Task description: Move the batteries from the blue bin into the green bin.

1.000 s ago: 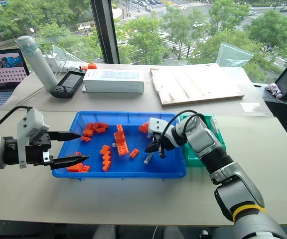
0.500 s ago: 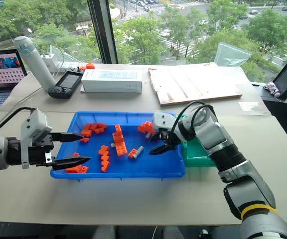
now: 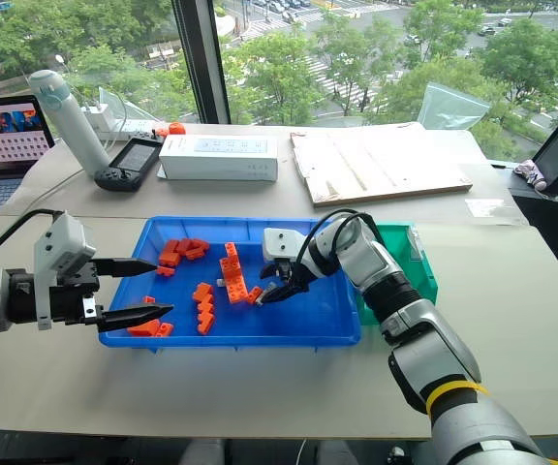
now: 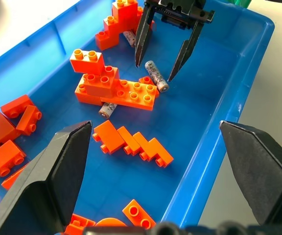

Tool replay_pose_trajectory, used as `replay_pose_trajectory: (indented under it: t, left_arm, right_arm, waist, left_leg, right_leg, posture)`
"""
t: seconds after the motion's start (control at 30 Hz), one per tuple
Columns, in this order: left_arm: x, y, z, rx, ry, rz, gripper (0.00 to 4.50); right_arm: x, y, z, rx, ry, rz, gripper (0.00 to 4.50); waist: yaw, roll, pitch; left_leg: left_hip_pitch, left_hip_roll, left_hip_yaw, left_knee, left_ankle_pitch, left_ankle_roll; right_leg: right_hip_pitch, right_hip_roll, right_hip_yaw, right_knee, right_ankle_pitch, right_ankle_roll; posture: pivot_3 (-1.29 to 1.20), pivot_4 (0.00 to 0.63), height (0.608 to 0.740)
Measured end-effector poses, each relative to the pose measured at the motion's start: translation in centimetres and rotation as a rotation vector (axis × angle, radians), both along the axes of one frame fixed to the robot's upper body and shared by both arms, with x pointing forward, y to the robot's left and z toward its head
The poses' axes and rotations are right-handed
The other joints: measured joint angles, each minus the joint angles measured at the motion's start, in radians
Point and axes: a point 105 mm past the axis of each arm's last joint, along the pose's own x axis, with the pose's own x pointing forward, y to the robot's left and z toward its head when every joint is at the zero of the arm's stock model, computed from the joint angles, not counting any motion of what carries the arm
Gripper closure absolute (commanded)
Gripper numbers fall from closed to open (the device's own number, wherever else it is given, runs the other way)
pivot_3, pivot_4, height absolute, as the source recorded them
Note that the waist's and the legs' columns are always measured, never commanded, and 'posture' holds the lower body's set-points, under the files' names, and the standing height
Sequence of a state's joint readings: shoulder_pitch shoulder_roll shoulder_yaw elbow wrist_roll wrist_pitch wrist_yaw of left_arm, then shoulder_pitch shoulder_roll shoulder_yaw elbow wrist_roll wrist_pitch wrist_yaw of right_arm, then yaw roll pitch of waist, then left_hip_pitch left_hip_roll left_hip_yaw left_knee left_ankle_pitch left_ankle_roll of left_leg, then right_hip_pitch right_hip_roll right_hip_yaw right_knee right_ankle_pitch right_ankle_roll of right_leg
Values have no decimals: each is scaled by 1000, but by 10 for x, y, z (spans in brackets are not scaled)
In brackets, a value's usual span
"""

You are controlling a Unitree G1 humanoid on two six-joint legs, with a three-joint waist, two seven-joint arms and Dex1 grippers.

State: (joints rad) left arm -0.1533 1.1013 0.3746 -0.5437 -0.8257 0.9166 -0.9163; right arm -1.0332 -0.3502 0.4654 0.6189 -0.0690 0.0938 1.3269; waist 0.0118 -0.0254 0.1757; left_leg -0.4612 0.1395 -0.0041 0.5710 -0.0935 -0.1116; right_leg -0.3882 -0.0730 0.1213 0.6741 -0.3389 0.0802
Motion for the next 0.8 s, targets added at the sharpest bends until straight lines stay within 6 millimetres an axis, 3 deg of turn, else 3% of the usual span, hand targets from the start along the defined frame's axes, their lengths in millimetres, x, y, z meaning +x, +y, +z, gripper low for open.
replay_pose_trajectory:
  t: [0.03, 0.07, 0.13, 0.27, 0.3, 0.43, 0.57, 0.7, 0.8]
  left_arm:
    - [0, 0, 0, 1, 1, 1, 0]
    - [-1, 0, -1, 3, 1, 0, 0]
    - [-1, -1, -1, 5, 0, 0, 0]
    - [-1, -1, -1, 5, -1, 1, 0]
    - [-1, -1, -1, 5, -2, 2, 0]
    - [-1, -1, 0, 6, -5, 0, 0]
    - [1, -3, 2, 4, -14, -7, 0]
    - [4, -5, 4, -3, -14, -21, 0]
    - [7, -8, 4, -15, -18, -42, 0]
  right_arm:
    - [1, 0, -2, -8, 4, -6, 1741]
    - [2, -2, -6, -21, 10, -13, 2250]
    - [3, -5, -10, -35, 23, -24, 2729]
    - [4, -7, -11, -39, 22, -23, 4125]
    - [4, -7, -11, -41, 24, -23, 4236]
    - [-1, -13, -11, -50, 38, -17, 4237]
    - [-12, -31, -5, -57, 97, -34, 4237]
    - [-24, -53, 30, 6, 129, -63, 4237]
    - [-23, -92, 66, 24, 106, -178, 4237]
  waist:
    - [1, 0, 0]
    - [1, 0, 0]
    - [1, 0, 0]
    - [-1, 0, 0]
    - [-1, 0, 0]
    - [3, 0, 0]
    - [4, 0, 0]
    - [3, 0, 0]
    - [10, 1, 1]
  left_leg:
    - [0, 0, 0, 0, 0, 0]
    - [0, 0, 0, 0, 0, 0]
    - [0, 0, 0, 0, 0, 0]
    - [0, 0, 0, 0, 0, 0]
    - [0, 0, 0, 0, 0, 0]
    - [0, 0, 0, 0, 0, 0]
    - [0, 0, 0, 0, 0, 0]
    - [0, 0, 0, 0, 0, 0]
    - [0, 0, 0, 1, -1, 1]
  right_leg:
    - [0, 0, 0, 0, 0, 0]
    - [0, 0, 0, 0, 0, 0]
    - [0, 0, 0, 0, 0, 0]
    - [0, 0, 0, 0, 0, 0]
    - [0, 0, 0, 0, 0, 0]
    - [1, 0, 0, 0, 0, 0]
    - [0, 0, 0, 0, 0, 0]
    - [0, 0, 0, 0, 0, 0]
    - [0, 0, 0, -1, 0, 0]
  posture:
    - [0, 150, 732]
    - [0, 150, 732]
    - [0, 150, 732]
    - [0, 150, 732]
    - [0, 150, 732]
    - [0, 150, 732]
    - [0, 150, 732]
    - [0, 150, 732]
    - [0, 150, 732]
